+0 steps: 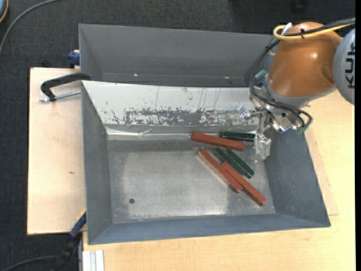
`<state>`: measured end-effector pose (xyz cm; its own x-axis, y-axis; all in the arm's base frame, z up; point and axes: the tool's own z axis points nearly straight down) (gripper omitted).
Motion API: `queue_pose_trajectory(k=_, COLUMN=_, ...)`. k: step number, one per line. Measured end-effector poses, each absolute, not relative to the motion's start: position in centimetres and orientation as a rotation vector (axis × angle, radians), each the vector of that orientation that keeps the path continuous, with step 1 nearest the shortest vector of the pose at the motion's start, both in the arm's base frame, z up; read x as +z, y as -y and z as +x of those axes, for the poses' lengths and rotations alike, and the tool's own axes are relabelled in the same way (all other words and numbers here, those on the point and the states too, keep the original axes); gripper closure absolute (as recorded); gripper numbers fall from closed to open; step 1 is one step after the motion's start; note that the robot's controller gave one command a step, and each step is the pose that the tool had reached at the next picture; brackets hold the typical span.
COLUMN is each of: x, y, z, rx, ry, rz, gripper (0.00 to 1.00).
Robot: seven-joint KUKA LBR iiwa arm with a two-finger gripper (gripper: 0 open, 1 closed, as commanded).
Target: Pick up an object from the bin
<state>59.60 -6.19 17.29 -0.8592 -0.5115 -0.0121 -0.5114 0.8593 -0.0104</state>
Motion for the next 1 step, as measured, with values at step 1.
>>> queue_pose_trajectory(k=1, x=12.77, y=-0.41, z=55.34, rx=0.01, ry=-3.017, rz=-0.888, gripper=0.0)
